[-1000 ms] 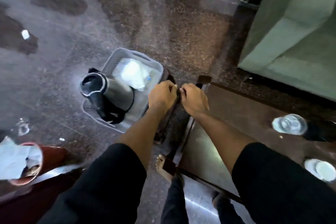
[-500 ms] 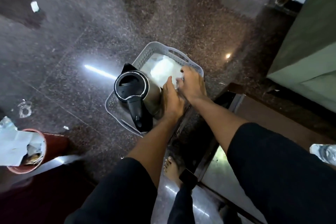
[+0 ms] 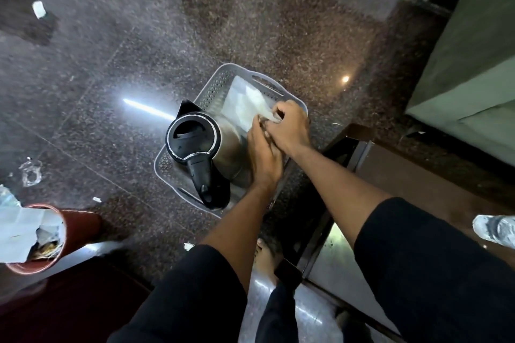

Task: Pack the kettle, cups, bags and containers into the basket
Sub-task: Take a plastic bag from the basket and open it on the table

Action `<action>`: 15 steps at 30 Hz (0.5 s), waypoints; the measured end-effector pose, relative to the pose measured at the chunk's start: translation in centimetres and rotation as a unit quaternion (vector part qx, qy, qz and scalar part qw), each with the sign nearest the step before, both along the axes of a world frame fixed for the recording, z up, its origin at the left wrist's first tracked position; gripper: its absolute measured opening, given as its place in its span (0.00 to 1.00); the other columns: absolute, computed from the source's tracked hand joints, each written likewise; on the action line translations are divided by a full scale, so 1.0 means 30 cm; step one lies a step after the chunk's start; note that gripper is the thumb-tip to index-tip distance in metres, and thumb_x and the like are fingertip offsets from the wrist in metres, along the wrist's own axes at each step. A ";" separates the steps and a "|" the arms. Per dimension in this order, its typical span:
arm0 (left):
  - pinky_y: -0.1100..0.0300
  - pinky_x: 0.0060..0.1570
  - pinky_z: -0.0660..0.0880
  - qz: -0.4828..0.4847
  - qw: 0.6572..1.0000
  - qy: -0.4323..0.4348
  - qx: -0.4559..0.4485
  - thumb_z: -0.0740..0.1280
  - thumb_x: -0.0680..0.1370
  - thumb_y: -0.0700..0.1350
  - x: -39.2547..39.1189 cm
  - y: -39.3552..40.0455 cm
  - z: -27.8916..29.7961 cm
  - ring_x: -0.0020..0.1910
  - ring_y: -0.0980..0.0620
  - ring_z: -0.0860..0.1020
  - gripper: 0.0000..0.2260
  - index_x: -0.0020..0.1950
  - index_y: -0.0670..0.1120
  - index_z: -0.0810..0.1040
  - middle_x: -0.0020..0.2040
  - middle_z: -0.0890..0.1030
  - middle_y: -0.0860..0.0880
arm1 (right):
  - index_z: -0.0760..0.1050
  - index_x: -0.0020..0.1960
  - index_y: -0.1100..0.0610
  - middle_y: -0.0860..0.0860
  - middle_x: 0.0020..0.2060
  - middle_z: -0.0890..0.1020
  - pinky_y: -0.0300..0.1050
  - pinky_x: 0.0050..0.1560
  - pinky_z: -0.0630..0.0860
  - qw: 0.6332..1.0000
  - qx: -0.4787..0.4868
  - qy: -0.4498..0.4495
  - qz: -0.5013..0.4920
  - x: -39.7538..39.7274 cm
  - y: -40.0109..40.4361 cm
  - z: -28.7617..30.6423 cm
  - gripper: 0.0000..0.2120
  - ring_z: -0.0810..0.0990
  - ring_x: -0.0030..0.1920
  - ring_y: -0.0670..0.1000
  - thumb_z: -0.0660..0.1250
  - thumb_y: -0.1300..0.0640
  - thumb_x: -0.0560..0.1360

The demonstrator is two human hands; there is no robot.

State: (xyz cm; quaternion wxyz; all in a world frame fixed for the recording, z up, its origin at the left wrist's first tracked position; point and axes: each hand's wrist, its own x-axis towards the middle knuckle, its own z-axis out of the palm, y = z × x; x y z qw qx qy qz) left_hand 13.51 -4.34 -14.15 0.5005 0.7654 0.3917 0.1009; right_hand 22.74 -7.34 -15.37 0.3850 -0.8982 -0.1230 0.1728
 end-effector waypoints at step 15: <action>0.53 0.49 0.74 0.147 0.988 -0.029 0.026 0.67 0.80 0.44 0.079 -0.210 0.202 0.52 0.41 0.81 0.10 0.61 0.45 0.79 0.50 0.84 0.46 | 0.87 0.51 0.57 0.47 0.56 0.87 0.40 0.57 0.80 0.978 0.177 0.044 0.101 -0.064 -0.418 0.173 0.18 0.83 0.59 0.43 0.67 0.70 0.66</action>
